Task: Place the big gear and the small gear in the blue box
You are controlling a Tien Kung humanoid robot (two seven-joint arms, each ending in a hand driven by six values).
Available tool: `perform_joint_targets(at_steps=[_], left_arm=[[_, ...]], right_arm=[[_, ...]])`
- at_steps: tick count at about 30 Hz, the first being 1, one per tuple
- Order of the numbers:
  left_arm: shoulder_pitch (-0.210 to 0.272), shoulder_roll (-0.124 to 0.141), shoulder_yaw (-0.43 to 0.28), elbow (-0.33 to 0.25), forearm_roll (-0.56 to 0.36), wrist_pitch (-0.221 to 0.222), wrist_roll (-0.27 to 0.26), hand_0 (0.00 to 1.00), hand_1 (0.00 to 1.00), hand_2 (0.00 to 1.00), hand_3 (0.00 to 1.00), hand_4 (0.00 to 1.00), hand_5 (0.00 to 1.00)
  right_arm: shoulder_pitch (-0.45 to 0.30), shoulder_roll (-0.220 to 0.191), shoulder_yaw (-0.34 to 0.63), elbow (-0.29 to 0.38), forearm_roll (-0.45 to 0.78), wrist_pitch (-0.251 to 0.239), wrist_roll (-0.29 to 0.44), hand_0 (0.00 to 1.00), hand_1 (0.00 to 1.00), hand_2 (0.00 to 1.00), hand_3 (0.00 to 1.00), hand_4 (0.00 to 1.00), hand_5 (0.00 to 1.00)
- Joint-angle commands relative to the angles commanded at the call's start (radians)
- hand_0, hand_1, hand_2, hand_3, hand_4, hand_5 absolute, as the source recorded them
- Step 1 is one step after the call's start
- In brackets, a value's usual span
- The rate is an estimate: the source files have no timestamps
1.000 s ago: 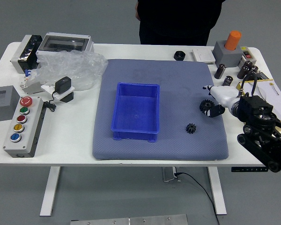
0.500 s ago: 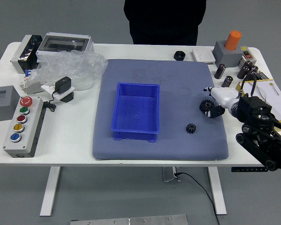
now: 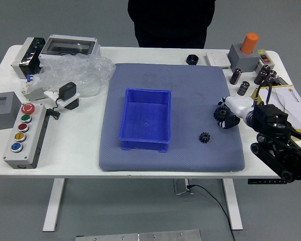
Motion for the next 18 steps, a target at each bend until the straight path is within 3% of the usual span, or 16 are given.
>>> perform_joint_targets(at_steps=[1, 6, 7, 12, 13, 18], left_arm=[[0.000, 0.000, 0.000, 0.000, 0.000, 0.000, 0.000, 0.837, 0.800, 0.806, 0.839, 0.643, 0.244], [0.000, 0.000, 0.000, 0.000, 0.000, 0.000, 0.000, 0.837, 0.800, 0.806, 0.839, 0.643, 0.244], [0.000, 0.000, 0.001, 0.000, 0.000, 0.000, 0.000, 0.837, 0.800, 0.806, 0.839, 0.642, 0.242], [0.000, -0.001, 0.000, 0.000, 0.000, 0.000, 0.000, 0.837, 0.800, 0.806, 0.839, 0.642, 0.242], [0.000, -0.001, 0.001, 0.000, 0.000, 0.000, 0.000, 0.836, 0.800, 0.806, 0.839, 0.640, 0.239], [0.001, -0.001, 0.000, 0.000, 0.000, 0.000, 0.001, 0.836, 0.800, 0.806, 0.839, 0.640, 0.239]], right_arm=[[0.001, 0.001, 0.000, -0.001, 0.001, 0.000, 0.000, 0.739, 0.676, 0.769, 0.749, 0.784, 0.324], [0.003, 0.003, -0.004, -0.006, 0.007, -0.001, 0.000, 0.739, 0.676, 0.769, 0.749, 0.784, 0.324], [0.003, 0.004, -0.004, -0.006, 0.009, -0.002, 0.000, 0.695, 0.626, 0.717, 0.688, 0.755, 0.365], [0.005, 0.007, -0.007, -0.012, 0.017, -0.004, 0.000, 0.695, 0.626, 0.717, 0.688, 0.755, 0.365], [0.005, 0.007, -0.008, -0.013, 0.018, -0.005, 0.000, 0.646, 0.576, 0.650, 0.661, 0.705, 0.384], [0.005, 0.009, -0.012, -0.017, 0.022, -0.011, -0.003, 0.646, 0.576, 0.650, 0.661, 0.705, 0.384]])
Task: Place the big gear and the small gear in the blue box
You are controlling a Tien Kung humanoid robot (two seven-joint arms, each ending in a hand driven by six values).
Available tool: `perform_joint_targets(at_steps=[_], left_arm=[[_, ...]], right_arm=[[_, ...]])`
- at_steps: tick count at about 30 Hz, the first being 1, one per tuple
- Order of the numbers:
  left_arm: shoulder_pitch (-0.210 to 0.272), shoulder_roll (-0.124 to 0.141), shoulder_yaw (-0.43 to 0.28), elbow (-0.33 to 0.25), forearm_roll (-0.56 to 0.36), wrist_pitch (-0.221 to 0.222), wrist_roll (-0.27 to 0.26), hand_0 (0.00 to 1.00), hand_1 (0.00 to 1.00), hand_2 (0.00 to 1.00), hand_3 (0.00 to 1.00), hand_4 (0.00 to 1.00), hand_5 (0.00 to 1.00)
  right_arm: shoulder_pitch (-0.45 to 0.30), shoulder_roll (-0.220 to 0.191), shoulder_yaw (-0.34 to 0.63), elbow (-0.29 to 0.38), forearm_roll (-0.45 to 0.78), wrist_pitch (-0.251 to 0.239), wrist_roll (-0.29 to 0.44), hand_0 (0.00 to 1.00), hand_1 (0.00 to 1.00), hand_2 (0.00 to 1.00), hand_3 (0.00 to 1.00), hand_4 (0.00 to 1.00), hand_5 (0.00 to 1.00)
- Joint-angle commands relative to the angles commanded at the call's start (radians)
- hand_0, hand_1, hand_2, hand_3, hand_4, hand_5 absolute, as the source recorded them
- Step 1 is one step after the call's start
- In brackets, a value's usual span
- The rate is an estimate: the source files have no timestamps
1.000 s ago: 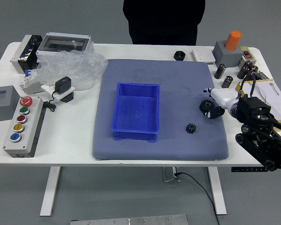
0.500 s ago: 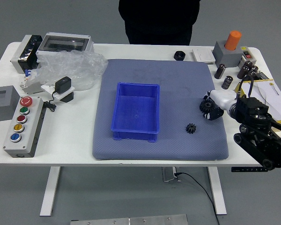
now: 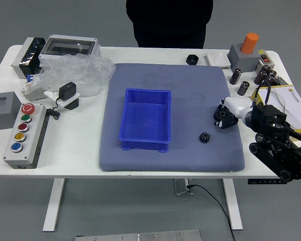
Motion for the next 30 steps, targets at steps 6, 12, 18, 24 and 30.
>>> perform_joint_targets(at_steps=[6, 12, 18, 24, 30], left_arm=[[0.000, 0.000, 0.000, 0.000, 0.001, 0.000, 0.000, 0.837, 0.800, 0.806, 0.840, 0.639, 0.236], [0.000, 0.001, 0.000, 0.000, 0.002, 0.000, 0.000, 0.837, 0.801, 0.806, 0.840, 0.637, 0.232], [0.001, 0.001, 0.000, 0.000, 0.003, 0.000, 0.000, 0.837, 0.801, 0.806, 0.840, 0.635, 0.228], [0.001, 0.002, -0.001, 0.000, 0.005, -0.001, 0.000, 0.837, 0.801, 0.806, 0.840, 0.634, 0.226], [0.001, 0.003, -0.001, 0.000, 0.005, -0.001, 0.000, 0.837, 0.802, 0.806, 0.840, 0.634, 0.226]], right_arm=[[0.001, 0.002, -0.003, -0.004, 0.002, -0.023, -0.004, 0.616, 0.531, 0.577, 0.654, 0.662, 0.305], [0.003, 0.003, 0.002, -0.005, -0.002, -0.049, -0.002, 0.620, 0.484, 0.523, 0.640, 0.736, 0.233], [0.004, 0.004, 0.011, -0.002, -0.008, -0.068, -0.002, 0.615, 0.469, 0.511, 0.633, 0.750, 0.208], [0.003, 0.002, 0.030, 0.015, -0.014, -0.073, -0.008, 0.613, 0.451, 0.493, 0.618, 0.764, 0.204], [0.002, -0.005, 0.063, 0.060, -0.017, -0.073, -0.019, 0.625, 0.450, 0.485, 0.618, 0.754, 0.196]])
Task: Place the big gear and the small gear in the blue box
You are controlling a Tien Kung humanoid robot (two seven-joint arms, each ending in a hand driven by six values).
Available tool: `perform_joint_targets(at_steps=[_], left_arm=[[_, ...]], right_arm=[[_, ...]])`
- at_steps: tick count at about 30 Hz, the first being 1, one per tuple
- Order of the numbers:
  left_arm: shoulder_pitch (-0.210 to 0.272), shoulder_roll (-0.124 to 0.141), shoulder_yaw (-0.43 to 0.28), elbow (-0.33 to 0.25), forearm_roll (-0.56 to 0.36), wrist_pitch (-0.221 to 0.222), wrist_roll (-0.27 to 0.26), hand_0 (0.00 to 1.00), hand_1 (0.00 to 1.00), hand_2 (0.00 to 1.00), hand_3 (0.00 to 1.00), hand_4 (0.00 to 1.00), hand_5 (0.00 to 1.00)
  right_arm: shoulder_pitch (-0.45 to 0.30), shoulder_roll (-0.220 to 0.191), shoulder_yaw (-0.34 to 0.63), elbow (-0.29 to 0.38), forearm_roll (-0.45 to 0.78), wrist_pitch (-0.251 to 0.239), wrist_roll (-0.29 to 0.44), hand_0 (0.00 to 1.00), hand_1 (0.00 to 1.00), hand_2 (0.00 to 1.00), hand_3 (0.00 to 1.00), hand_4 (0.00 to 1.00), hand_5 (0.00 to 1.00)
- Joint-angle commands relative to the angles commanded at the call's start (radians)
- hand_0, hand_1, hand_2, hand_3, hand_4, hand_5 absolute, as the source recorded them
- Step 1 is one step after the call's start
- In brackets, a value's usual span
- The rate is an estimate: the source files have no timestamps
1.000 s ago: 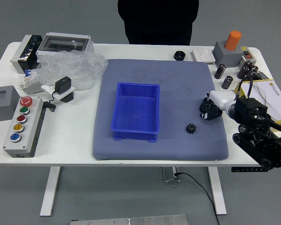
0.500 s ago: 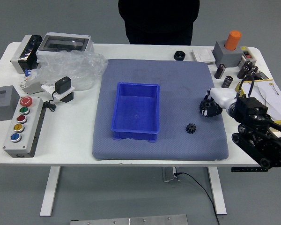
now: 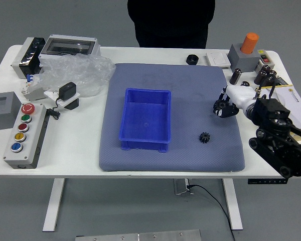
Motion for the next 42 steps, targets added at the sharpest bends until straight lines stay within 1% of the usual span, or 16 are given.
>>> perform_joint_targets(at_steps=[8, 12, 15, 19, 21, 30, 31, 36, 37, 42], left_arm=[[0.000, 0.001, 0.002, 0.000, -0.002, 0.000, -0.001, 0.837, 0.801, 0.806, 0.841, 0.634, 0.226], [0.000, 0.002, 0.002, 0.000, -0.004, 0.001, -0.001, 0.837, 0.801, 0.806, 0.841, 0.634, 0.226], [0.000, 0.003, 0.002, 0.000, -0.004, 0.001, -0.001, 0.837, 0.801, 0.806, 0.840, 0.634, 0.226], [0.001, 0.004, 0.001, 0.000, -0.003, 0.001, -0.001, 0.837, 0.801, 0.806, 0.840, 0.635, 0.223], [0.001, 0.004, 0.001, 0.000, -0.001, 0.000, -0.001, 0.837, 0.801, 0.806, 0.840, 0.635, 0.223], [0.005, 0.001, -0.001, 0.000, 0.003, -0.001, -0.001, 0.837, 0.800, 0.805, 0.839, 0.636, 0.223], [0.006, 0.001, -0.001, 0.000, 0.004, -0.001, 0.000, 0.837, 0.800, 0.805, 0.839, 0.638, 0.224], [0.007, 0.001, 0.001, 0.000, 0.002, -0.001, 0.000, 0.837, 0.800, 0.805, 0.839, 0.638, 0.224], [0.008, 0.002, 0.002, 0.000, 0.003, -0.001, 0.000, 0.837, 0.801, 0.805, 0.839, 0.642, 0.227], [0.008, 0.001, 0.002, 0.000, 0.003, -0.001, 0.000, 0.837, 0.801, 0.805, 0.839, 0.642, 0.227]], right_arm=[[0.006, -0.004, 0.040, 0.105, -0.004, 0.001, -0.018, 0.632, 0.448, 0.480, 0.615, 0.740, 0.190], [0.017, 0.003, 0.041, 0.166, -0.012, 0.005, -0.029, 0.632, 0.448, 0.480, 0.615, 0.740, 0.190], [0.028, 0.016, 0.034, 0.208, -0.018, 0.008, -0.038, 0.632, 0.449, 0.480, 0.615, 0.737, 0.190], [0.043, 0.052, 0.024, 0.246, -0.028, 0.010, -0.047, 0.631, 0.450, 0.479, 0.614, 0.737, 0.191], [0.051, 0.084, 0.016, 0.257, -0.032, 0.009, -0.049, 0.631, 0.450, 0.479, 0.614, 0.737, 0.191], [0.056, 0.213, -0.019, 0.247, -0.043, -0.002, -0.048, 0.632, 0.452, 0.479, 0.617, 0.728, 0.191], [0.054, 0.224, -0.021, 0.243, -0.043, -0.001, -0.048, 0.633, 0.483, 0.505, 0.640, 0.697, 0.212], [0.044, 0.250, -0.024, 0.221, -0.022, 0.033, -0.053, 0.633, 0.483, 0.505, 0.640, 0.697, 0.212], [0.043, 0.253, -0.022, 0.216, -0.015, 0.037, -0.052, 0.686, 0.646, 0.671, 0.868, 0.768, 0.495], [0.045, 0.259, -0.007, 0.199, -0.001, 0.058, -0.055, 0.686, 0.646, 0.671, 0.868, 0.768, 0.495]])
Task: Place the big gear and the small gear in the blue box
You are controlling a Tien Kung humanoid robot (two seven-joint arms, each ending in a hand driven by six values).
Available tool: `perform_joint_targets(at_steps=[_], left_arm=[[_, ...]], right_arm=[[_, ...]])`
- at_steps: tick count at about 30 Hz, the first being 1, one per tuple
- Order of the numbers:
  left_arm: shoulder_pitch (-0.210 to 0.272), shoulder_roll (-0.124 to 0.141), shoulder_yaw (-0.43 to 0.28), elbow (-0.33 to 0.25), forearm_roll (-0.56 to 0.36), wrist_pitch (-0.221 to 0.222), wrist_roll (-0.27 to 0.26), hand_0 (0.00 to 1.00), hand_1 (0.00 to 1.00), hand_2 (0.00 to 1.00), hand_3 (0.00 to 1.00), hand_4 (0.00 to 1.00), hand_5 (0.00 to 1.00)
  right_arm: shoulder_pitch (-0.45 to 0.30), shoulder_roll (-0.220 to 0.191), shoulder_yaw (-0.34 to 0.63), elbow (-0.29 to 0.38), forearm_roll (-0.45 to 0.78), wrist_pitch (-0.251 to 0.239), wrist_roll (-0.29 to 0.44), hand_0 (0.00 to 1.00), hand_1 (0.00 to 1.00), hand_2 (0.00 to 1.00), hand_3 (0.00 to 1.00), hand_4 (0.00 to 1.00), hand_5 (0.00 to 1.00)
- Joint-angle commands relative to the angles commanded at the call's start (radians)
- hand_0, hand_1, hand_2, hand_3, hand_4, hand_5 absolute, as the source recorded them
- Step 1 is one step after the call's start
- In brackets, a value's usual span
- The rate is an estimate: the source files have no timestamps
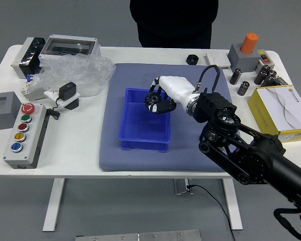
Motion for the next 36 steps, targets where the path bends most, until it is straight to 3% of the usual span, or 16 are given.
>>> perform_joint_targets(at_steps=[1, 11, 18, 19, 24, 25, 26, 30, 31, 36], left_arm=[[0.000, 0.000, 0.000, 0.000, 0.000, 0.000, 0.000, 0.837, 0.798, 0.805, 0.839, 0.643, 0.230], [-0.002, -0.001, -0.004, 0.000, 0.002, 0.000, 0.000, 0.837, 0.799, 0.805, 0.839, 0.645, 0.234], [-0.003, 0.003, -0.002, 0.000, -0.003, 0.001, -0.001, 0.837, 0.798, 0.805, 0.839, 0.646, 0.237], [-0.002, 0.004, -0.002, 0.000, -0.004, 0.001, -0.001, 0.837, 0.799, 0.805, 0.838, 0.647, 0.238], [-0.002, 0.006, -0.002, 0.000, -0.005, 0.002, -0.002, 0.837, 0.799, 0.805, 0.838, 0.647, 0.238], [-0.002, 0.006, -0.002, 0.000, -0.005, 0.001, -0.002, 0.837, 0.799, 0.805, 0.838, 0.647, 0.240], [-0.002, 0.006, -0.002, 0.000, -0.006, 0.001, -0.002, 0.837, 0.799, 0.805, 0.838, 0.647, 0.240], [-0.003, 0.005, -0.005, 0.000, -0.003, 0.001, -0.002, 0.837, 0.799, 0.805, 0.838, 0.647, 0.240], [-0.004, 0.006, -0.006, 0.000, -0.001, 0.001, -0.002, 0.836, 0.798, 0.805, 0.838, 0.647, 0.241], [-0.006, 0.007, -0.009, 0.000, 0.001, 0.000, -0.003, 0.836, 0.798, 0.805, 0.838, 0.647, 0.241]], right_arm=[[0.001, 0.001, 0.002, -0.002, 0.001, 0.005, -0.002, 0.745, 0.707, 0.770, 0.979, 0.804, 0.505], [0.005, -0.017, 0.027, 0.008, -0.003, 0.029, -0.016, 0.758, 0.725, 0.793, 0.989, 0.848, 0.541], [-0.025, -0.115, 0.070, 0.064, 0.013, 0.042, -0.033, 0.755, 0.713, 0.783, 0.975, 0.850, 0.544], [-0.033, -0.129, 0.076, 0.072, 0.016, 0.045, -0.036, 0.738, 0.700, 0.758, 0.903, 0.840, 0.539], [-0.114, -0.218, 0.105, 0.118, 0.050, 0.056, -0.051, 0.738, 0.700, 0.758, 0.903, 0.840, 0.539], [-0.129, -0.230, 0.108, 0.122, 0.055, 0.059, -0.054, 0.698, 0.660, 0.719, 0.838, 0.824, 0.526], [-0.146, -0.243, 0.111, 0.126, 0.061, 0.061, -0.057, 0.698, 0.660, 0.719, 0.838, 0.824, 0.526], [-0.190, -0.270, 0.114, 0.135, 0.067, 0.070, -0.066, 0.698, 0.660, 0.719, 0.838, 0.824, 0.526], [-0.199, -0.275, 0.114, 0.138, 0.064, 0.072, -0.067, 0.677, 0.638, 0.699, 0.758, 0.807, 0.509], [-0.229, -0.292, 0.115, 0.151, 0.058, 0.085, -0.076, 0.677, 0.638, 0.699, 0.758, 0.807, 0.509]])
